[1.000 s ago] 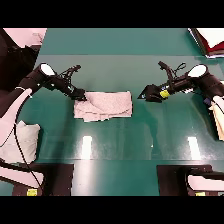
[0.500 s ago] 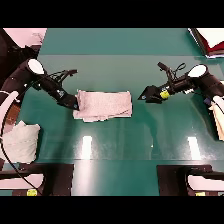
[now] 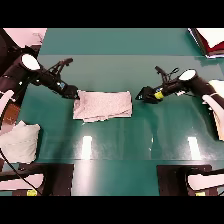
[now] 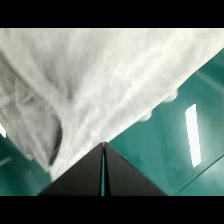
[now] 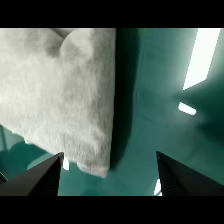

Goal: Fold the shirts.

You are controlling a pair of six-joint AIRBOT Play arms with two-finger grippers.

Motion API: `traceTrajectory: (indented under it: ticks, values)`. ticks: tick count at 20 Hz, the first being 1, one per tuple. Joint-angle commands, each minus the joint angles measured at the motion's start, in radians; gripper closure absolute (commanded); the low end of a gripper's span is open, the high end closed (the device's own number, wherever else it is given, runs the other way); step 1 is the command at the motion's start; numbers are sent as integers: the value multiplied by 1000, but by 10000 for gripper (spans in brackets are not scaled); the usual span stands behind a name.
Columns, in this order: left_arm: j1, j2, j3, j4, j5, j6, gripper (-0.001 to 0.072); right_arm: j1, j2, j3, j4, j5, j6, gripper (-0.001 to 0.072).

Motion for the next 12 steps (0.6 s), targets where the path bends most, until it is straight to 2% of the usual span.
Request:
traceTrajectory:
  ticks: [1, 4, 6, 7, 9, 11, 12]
  values:
    - [1, 1, 40, -98, 73, 12, 685, 51, -108, 0, 170, -58, -55, 63]
    - [1, 1, 41, -122, 107, 11, 685, 134, -159, 1, 284, -123, -96, 64]
    - [1, 1, 41, -126, 120, 11, 684, 188, -192, 30, 296, -133, -107, 68]
    - [1, 1, 41, -126, 119, 10, 685, 211, -206, 53, 297, -134, -126, 160]
    - [1, 1, 41, -127, 114, 7, 685, 249, -222, 108, 296, -153, -156, 397]
    - [1, 1, 41, -130, 107, 7, 685, 264, -220, 164, 295, -174, -180, 698]
    - [1, 1, 41, -137, 103, 7, 685, 263, -214, 192, 291, -177, -185, 698]
